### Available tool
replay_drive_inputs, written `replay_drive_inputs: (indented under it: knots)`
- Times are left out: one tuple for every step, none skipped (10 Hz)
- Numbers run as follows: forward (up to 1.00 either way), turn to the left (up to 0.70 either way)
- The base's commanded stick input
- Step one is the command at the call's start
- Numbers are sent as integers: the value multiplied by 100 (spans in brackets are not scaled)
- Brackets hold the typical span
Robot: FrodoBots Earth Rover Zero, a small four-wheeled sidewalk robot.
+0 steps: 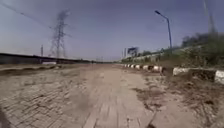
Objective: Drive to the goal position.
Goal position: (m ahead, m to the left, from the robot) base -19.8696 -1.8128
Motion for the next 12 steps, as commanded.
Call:
replay_drive_inputs:
  knots:
    - [100,0]
    - [100,0]
    - [100,0]
    - [100,0]
    - [100,0]
    - [100,0]
    - [100,0]
    - [100,0]
    - [100,0]
    - [100,0]
    - [100,0]
    - [100,0]
